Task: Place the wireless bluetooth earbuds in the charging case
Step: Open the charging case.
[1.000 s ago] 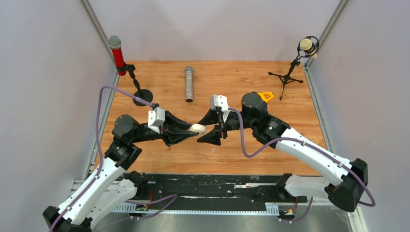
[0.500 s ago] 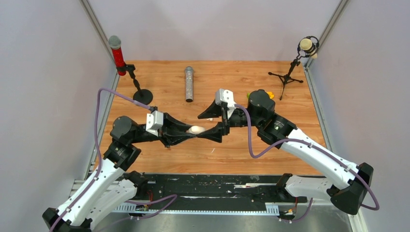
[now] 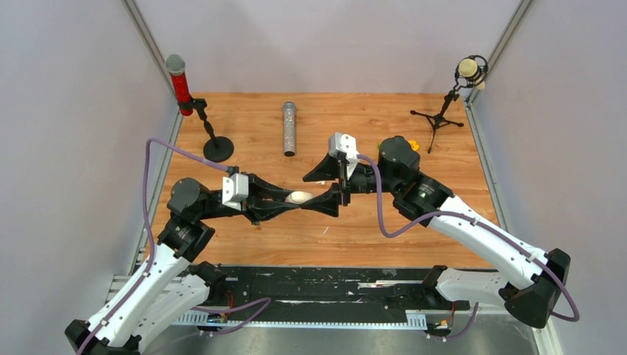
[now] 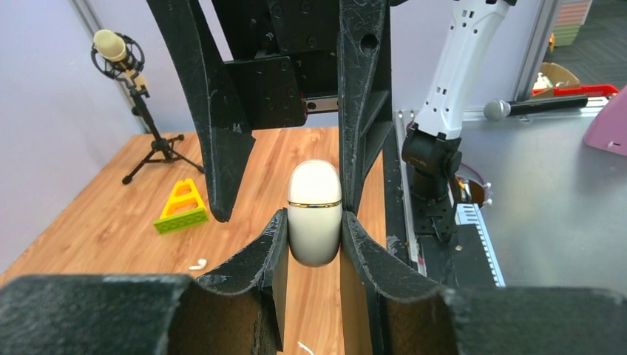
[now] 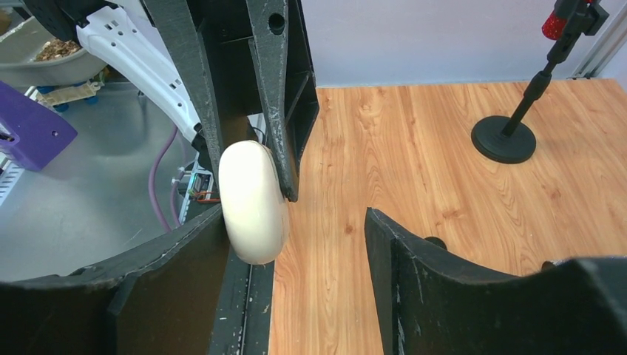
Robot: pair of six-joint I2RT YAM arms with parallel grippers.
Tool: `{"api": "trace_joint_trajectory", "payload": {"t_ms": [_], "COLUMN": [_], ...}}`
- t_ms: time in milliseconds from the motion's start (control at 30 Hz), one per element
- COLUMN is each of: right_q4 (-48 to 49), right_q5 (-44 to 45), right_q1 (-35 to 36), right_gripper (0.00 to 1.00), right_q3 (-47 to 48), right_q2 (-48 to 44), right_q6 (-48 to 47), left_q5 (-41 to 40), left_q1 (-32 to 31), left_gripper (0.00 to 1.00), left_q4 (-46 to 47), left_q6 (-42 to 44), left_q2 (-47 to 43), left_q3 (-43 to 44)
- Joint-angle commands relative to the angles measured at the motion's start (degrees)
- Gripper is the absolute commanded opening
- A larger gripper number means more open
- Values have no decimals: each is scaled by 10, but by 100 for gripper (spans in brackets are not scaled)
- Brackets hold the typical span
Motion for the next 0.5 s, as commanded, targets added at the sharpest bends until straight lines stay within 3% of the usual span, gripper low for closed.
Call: {"api": "trace_joint_trajectory", "payload": {"t_ms": [0,467], "right_q4": [19,34], "right_q5": [26,26], "right_q1": [-16,-35], "right_gripper": [66,66], "right_q3": [22,23], "right_q2": [-22,-22], "right_q6": [10,26], "left_q5": [39,46], "left_q1": [-2,-2], "left_gripper": [0,0], "left_q4": [-6,-9], "left_q6": [9,11], "left_q2": [-6,-7], "left_q3": [0,2]}}
